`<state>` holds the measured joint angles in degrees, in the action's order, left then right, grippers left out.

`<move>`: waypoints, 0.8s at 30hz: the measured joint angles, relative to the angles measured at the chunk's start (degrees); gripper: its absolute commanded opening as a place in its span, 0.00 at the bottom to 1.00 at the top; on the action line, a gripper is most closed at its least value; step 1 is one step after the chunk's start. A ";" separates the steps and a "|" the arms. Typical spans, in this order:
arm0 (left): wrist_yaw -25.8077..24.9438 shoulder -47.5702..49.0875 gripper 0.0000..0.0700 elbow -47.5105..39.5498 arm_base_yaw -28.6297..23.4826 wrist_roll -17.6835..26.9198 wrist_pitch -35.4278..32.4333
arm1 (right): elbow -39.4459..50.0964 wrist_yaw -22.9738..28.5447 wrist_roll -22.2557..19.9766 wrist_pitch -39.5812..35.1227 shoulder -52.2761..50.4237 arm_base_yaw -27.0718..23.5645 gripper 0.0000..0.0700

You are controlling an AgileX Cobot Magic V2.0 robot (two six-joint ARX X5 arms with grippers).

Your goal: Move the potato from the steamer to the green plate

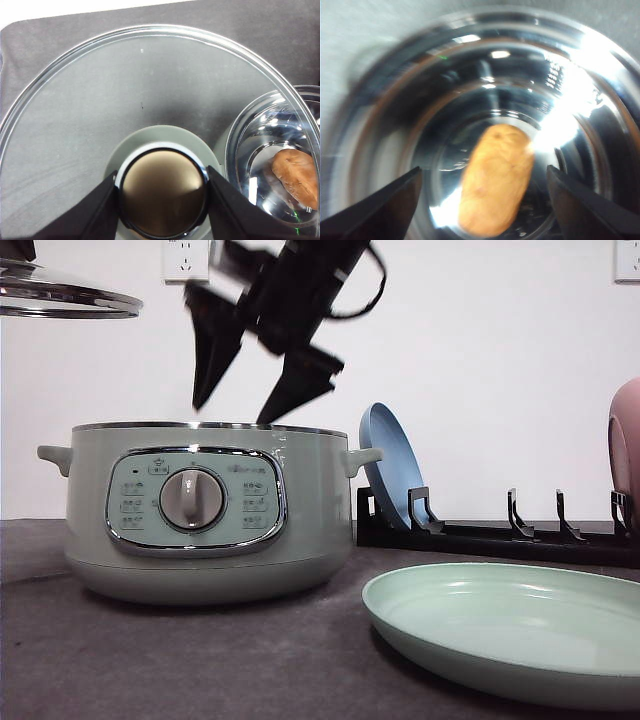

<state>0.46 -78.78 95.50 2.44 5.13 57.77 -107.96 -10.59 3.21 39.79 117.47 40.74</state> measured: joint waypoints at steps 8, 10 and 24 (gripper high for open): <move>0.01 0.00 0.01 0.00 0.00 -0.11 0.32 | 0.00 3.11 -0.05 -1.07 2.83 0.70 0.71; 0.01 0.00 0.01 0.00 0.00 -0.13 0.32 | 0.00 3.11 -0.05 -1.57 3.09 0.76 0.71; 0.01 0.00 0.01 0.00 0.00 -0.15 0.34 | -0.02 3.11 -0.03 -1.87 6.33 1.58 0.71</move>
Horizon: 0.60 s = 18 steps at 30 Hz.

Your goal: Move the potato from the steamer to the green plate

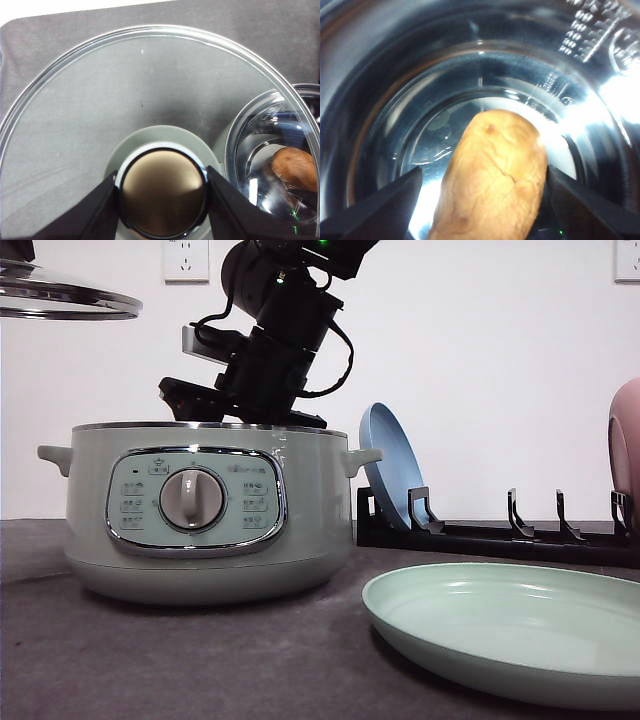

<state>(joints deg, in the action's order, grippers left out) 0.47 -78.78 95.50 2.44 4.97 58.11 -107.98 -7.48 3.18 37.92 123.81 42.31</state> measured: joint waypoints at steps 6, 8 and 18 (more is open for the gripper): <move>0.00 0.00 0.01 0.00 0.00 0.00 -0.02 | 0.00 -0.01 0.07 -0.03 0.05 0.06 0.65; -0.02 0.00 0.01 0.00 0.00 0.00 0.00 | 0.00 -0.01 0.11 0.13 0.22 0.06 0.57; 0.00 0.00 0.01 0.00 0.00 0.00 -0.01 | -0.07 -0.01 0.21 0.83 0.63 0.06 0.28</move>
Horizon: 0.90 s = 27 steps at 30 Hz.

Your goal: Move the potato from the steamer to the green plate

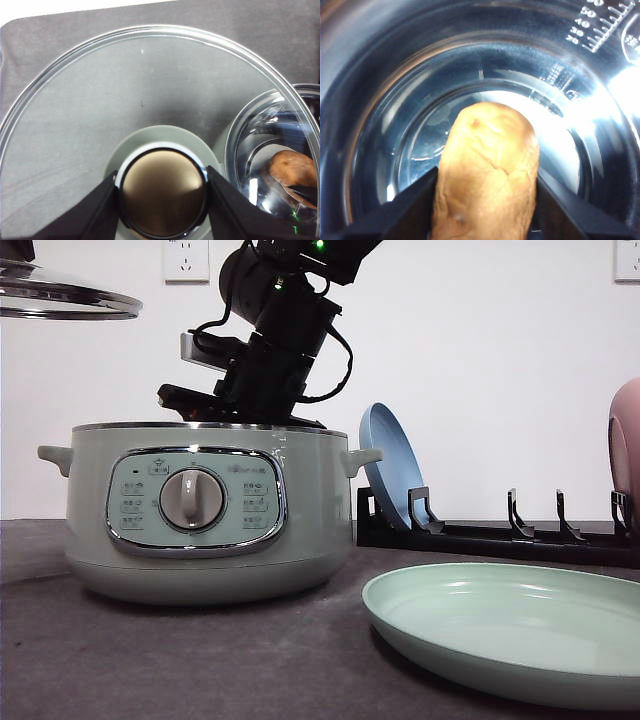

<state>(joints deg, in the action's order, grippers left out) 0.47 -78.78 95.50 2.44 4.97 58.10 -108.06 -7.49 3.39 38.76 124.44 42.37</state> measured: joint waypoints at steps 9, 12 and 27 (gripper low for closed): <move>0.00 0.00 0.01 0.00 0.00 0.00 -0.02 | -2.32 0.00 -0.13 2.65 -0.41 0.00 0.28; -0.02 0.00 0.01 0.00 0.00 0.00 -0.02 | -4.47 0.00 -0.41 4.51 -2.30 0.00 0.28; -0.38 0.00 0.01 0.00 0.07 -0.01 -0.02 | -7.65 2.92 -1.91 16.58 -21.84 -2.29 0.28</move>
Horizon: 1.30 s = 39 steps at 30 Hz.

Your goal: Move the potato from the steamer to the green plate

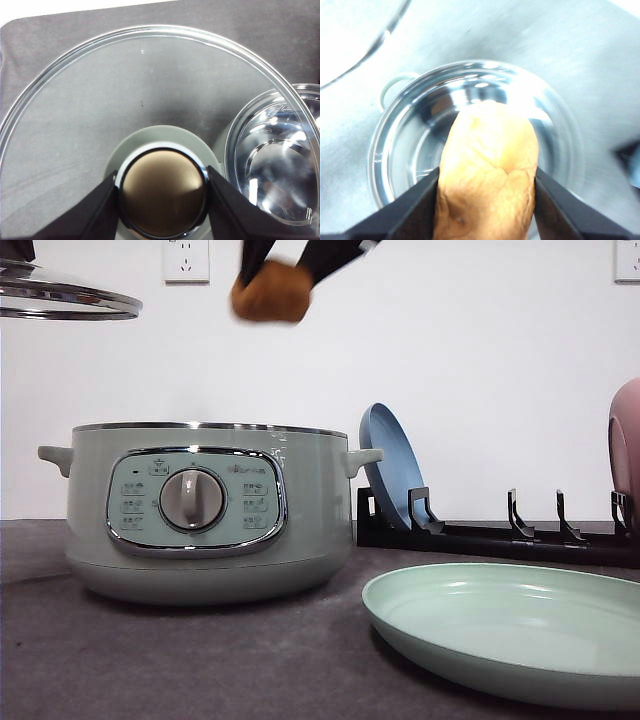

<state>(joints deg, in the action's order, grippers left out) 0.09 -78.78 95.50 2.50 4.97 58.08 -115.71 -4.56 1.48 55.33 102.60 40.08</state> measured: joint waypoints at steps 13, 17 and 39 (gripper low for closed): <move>-1.73 0.00 0.01 0.00 0.63 -0.31 0.00 | 30.51 2.93 0.78 -5.82 -25.09 -4.22 0.28; -1.81 0.00 0.01 0.00 1.35 -0.43 0.00 | 43.32 3.04 4.13 -11.64 -34.44 -4.47 0.28; -4.86 0.00 0.01 0.00 5.59 -0.47 -0.01 | 83.53 7.65 24.32 -34.20 -44.38 -3.12 0.28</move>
<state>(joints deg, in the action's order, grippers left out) -4.77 -78.78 95.50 8.09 4.49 58.07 -32.17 3.08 25.80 21.13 58.22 36.96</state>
